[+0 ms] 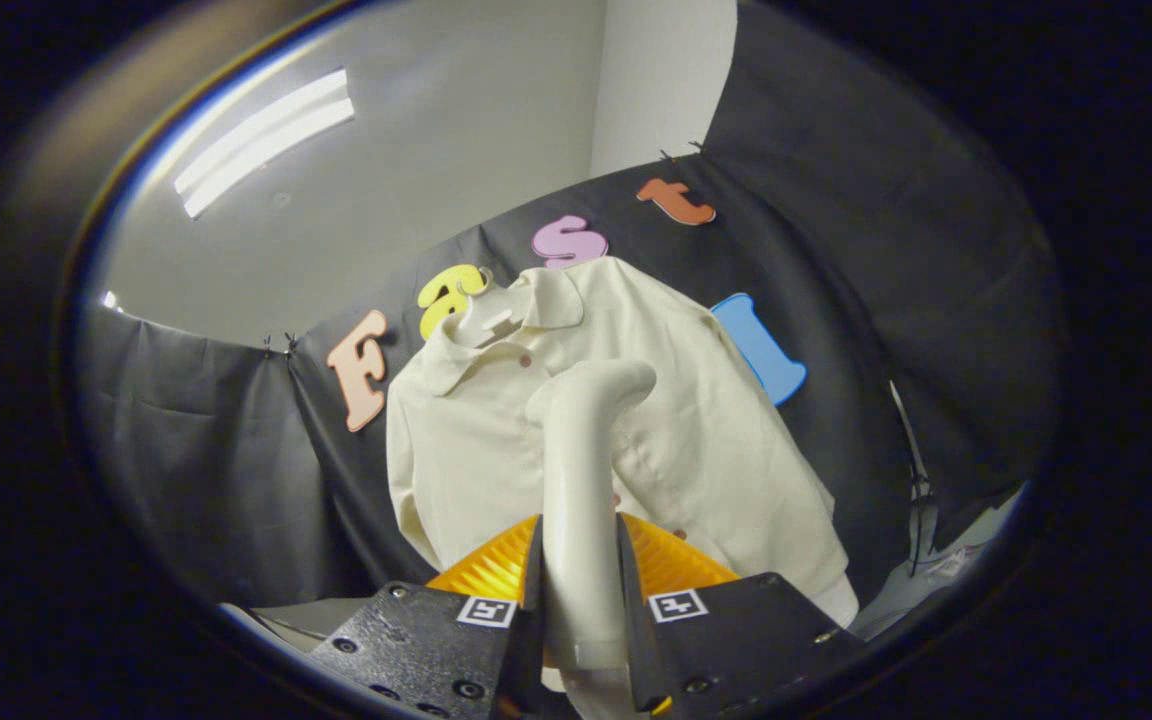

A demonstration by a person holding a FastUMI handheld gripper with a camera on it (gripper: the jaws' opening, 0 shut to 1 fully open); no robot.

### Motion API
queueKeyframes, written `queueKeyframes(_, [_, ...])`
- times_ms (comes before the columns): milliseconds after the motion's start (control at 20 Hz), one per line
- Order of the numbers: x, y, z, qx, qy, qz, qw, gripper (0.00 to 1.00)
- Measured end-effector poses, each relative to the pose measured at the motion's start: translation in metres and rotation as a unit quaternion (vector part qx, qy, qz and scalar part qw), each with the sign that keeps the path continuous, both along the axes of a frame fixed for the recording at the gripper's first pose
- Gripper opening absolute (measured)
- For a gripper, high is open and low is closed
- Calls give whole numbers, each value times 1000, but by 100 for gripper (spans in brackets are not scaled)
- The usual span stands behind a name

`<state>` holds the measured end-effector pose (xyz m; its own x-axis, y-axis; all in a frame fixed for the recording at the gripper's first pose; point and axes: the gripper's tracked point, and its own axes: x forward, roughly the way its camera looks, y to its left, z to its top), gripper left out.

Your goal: Iron the clothes twice with a garment steamer, once on the left side and once on the right side.

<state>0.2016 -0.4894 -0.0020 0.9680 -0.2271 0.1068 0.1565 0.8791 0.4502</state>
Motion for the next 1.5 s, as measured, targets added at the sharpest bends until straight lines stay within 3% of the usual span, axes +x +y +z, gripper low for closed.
queueKeyframes(400, [61,-47,46,-8,-15,-23,1000,33])
queueKeyframes(650, [76,-47,30,18,-38,8,999,34])
queueKeyframes(800, [74,-52,9,41,-45,13,998,34])
queueKeyframes(1500, [11,-57,-118,72,38,-4,997,34])
